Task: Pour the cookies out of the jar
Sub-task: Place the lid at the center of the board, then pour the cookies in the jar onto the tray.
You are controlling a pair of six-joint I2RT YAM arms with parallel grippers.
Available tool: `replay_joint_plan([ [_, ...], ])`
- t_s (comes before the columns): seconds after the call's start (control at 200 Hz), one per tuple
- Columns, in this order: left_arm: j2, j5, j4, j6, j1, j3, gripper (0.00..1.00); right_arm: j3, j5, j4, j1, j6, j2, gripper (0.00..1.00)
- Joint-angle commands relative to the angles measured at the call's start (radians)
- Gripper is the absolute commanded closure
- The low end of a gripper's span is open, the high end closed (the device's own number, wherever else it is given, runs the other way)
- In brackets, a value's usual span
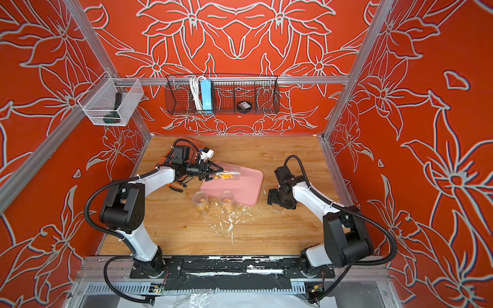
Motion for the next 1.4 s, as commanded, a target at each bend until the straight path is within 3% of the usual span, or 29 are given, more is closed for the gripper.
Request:
replay_joint_plan([
  [0.0,0.026,-0.023,-0.114,0.108,0.018,0.037,0.63,-0.008,-0.018,-0.021,-0.001,-0.019,-0.013,0.16],
  [0.49,0.147,-0.185,-0.36,0.279,0.027,0.155,0.65,-0.024,-0.034,0.01,0.0,-0.022,-0.002,0.14],
  [0.726,0.165,-0.312,-0.424,0.314,0.026,0.19,0.65,-0.021,-0.037,0.0,-0.001,-0.018,-0.02,0.01],
  [0.861,0.164,-0.324,-0.417,0.3,0.02,0.203,0.65,-0.014,-0.03,-0.018,0.0,-0.016,-0.045,0.01],
  [1.396,0.1,-0.566,-0.587,0.372,-0.037,0.334,0.65,0.007,-0.035,-0.057,0.004,-0.016,-0.119,0.01],
])
